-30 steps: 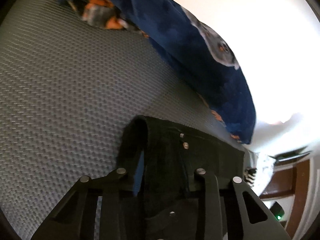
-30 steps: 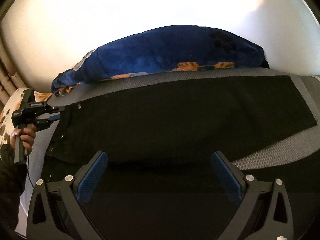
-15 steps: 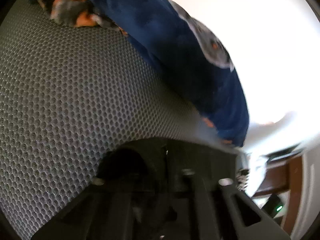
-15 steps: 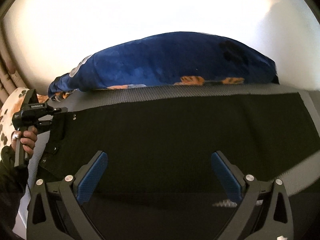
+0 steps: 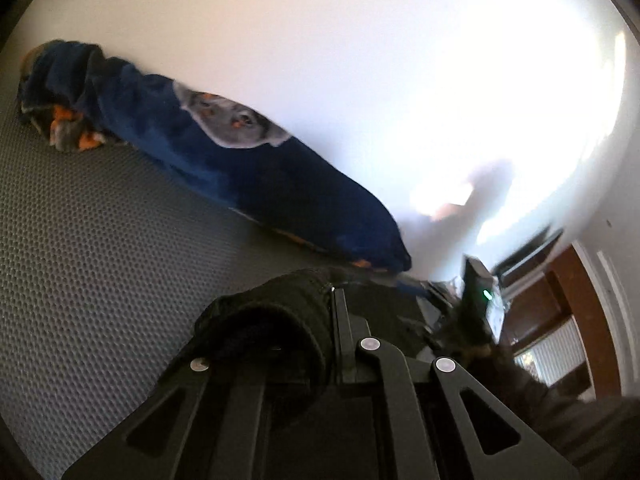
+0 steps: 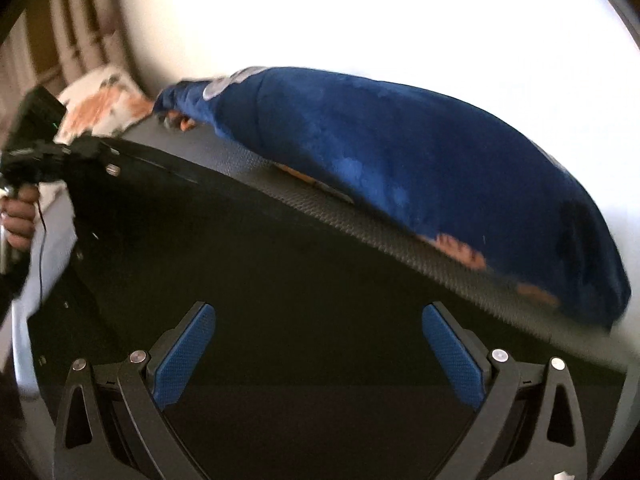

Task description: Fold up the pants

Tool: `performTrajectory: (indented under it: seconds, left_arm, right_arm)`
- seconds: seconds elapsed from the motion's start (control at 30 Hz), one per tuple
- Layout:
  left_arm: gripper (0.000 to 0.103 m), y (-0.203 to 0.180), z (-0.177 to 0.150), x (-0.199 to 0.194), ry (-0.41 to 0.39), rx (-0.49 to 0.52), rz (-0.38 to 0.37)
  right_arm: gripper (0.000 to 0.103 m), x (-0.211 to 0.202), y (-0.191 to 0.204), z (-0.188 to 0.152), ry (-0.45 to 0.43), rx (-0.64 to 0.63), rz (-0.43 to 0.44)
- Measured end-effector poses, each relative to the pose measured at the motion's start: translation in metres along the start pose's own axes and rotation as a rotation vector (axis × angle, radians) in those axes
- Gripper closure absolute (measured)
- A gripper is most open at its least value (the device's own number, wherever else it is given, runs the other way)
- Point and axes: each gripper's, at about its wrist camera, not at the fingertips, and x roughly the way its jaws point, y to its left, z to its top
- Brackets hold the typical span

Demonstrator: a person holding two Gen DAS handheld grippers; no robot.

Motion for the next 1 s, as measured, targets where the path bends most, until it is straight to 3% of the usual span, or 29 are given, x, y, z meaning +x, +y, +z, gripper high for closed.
performTrajectory:
  seconds: [0.13,0.37,0.43,0.53,0.6,0.8,0.93,1.0]
  left_arm:
    - [0.096,-0.002,-0.008,-0.015,0.004,0.012,-0.020]
    - [0.096,-0.010,-0.023,-0.045,0.012,0.023,-0.007]
    - [0.096,-0.005,-0.015,-0.040,0.017,0.019,0.003]
    - [0.096,-0.002,-0.011,-0.038,0.018,0.015,0.016]
    - [0.096,0.000,-0.011,-0.039,0.018,0.012,0.019]
    - [0.096,0.000,-0.012,-0.040,0.031,0.019,0.037]
    - [0.096,0.000,-0.015,-0.043,0.040,0.016,0.057]
    - [0.096,-0.001,-0.016,-0.045,0.041,0.021,0.071]
  right_arm:
    - [0.002,0.016,-0.014,0.019,0.065,-0.114,0.018]
    - [0.015,0.047,-0.032,0.032,0.226,-0.221,0.159]
    - [0.023,0.055,-0.036,0.035,0.267,-0.237,0.168]
    - [0.024,0.066,-0.039,0.037,0.316,-0.265,0.190]
    - [0.030,0.069,-0.041,0.036,0.330,-0.285,0.182]
    - [0.056,0.074,-0.059,0.026,0.368,-0.243,0.190]
    - [0.086,0.068,-0.065,0.016,0.351,-0.250,0.130]
    - [0.089,0.061,-0.062,0.013,0.325,-0.247,0.095]
